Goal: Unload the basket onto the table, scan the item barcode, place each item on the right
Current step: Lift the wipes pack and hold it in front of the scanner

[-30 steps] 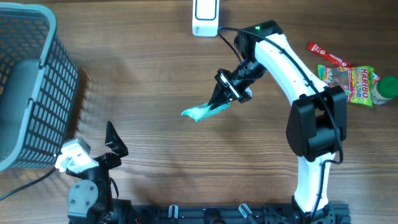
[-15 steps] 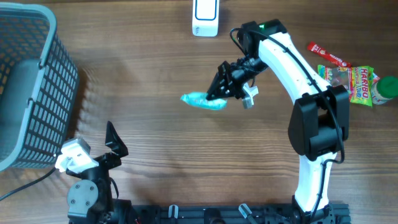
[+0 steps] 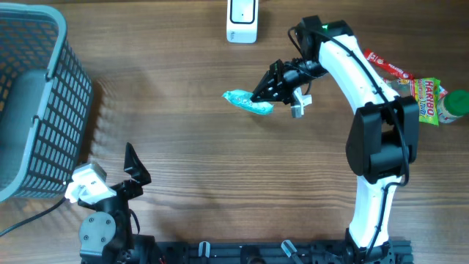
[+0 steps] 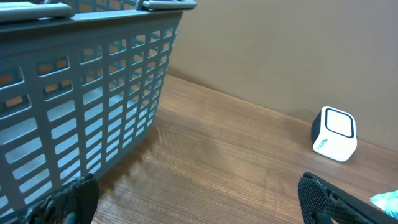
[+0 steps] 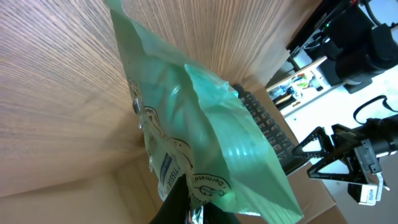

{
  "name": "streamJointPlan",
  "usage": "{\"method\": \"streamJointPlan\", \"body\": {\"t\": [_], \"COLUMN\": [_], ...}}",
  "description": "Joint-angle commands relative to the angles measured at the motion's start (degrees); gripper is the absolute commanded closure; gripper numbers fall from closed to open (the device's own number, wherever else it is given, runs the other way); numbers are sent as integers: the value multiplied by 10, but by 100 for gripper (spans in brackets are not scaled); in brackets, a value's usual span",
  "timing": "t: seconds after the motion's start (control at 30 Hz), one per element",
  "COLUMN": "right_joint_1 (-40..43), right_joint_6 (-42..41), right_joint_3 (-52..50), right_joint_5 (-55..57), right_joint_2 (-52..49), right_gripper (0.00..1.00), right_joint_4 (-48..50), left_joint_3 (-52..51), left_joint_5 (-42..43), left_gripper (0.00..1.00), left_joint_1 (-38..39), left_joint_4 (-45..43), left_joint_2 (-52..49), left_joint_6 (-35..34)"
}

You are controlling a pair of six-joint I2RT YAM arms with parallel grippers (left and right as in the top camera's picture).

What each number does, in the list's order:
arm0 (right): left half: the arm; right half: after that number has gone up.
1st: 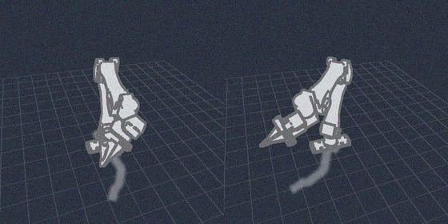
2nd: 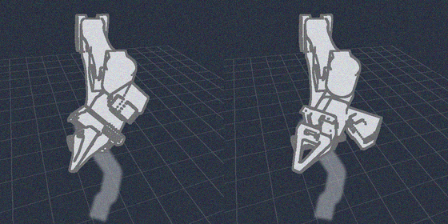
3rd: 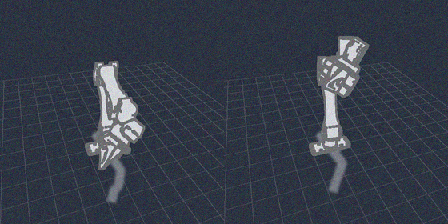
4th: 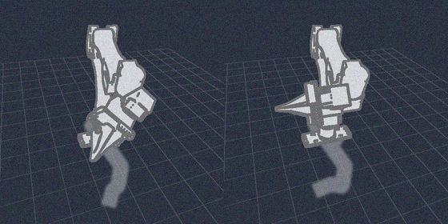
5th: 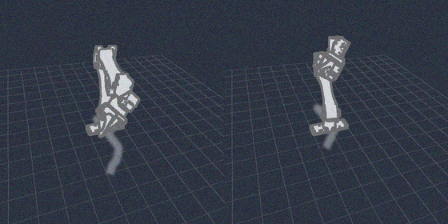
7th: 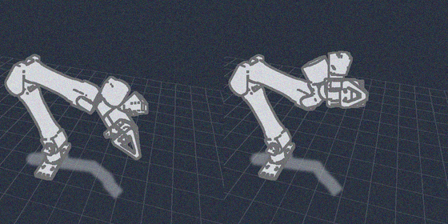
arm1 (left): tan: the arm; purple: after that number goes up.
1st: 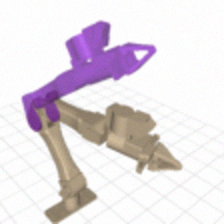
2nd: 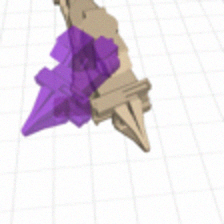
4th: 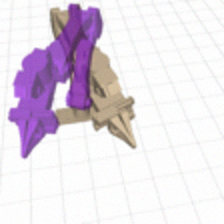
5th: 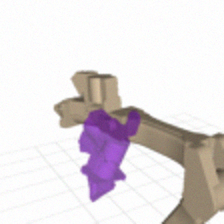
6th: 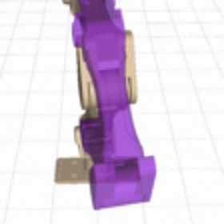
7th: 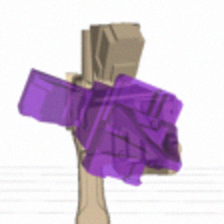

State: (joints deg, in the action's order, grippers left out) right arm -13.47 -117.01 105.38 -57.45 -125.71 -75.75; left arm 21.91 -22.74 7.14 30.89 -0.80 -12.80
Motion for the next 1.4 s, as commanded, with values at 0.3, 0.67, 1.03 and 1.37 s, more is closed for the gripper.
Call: {"method": "streamJointPlan", "body": {"t": [0.3,0.67,1.03,1.37], "right_joint_1": [18,5,-36,-38], "right_joint_6": [-14,308,389,255], "right_joint_3": [0,0,0,0], "right_joint_5": [-35,-168,219,300], "right_joint_2": [-14,-7,-7,-100], "right_gripper": [95,96,96,96], "right_joint_4": [40,424,650,799], "left_joint_3": [-5,-5,-5,-5], "left_joint_5": [2,2,2,2], "left_gripper": [0,0,0,0], "left_joint_1": [3,3,3,3], "left_joint_4": [-1,-1,-1,-1], "left_joint_2": [5,5,5,5], "left_joint_6": [-3,-3,-3,-3]}}
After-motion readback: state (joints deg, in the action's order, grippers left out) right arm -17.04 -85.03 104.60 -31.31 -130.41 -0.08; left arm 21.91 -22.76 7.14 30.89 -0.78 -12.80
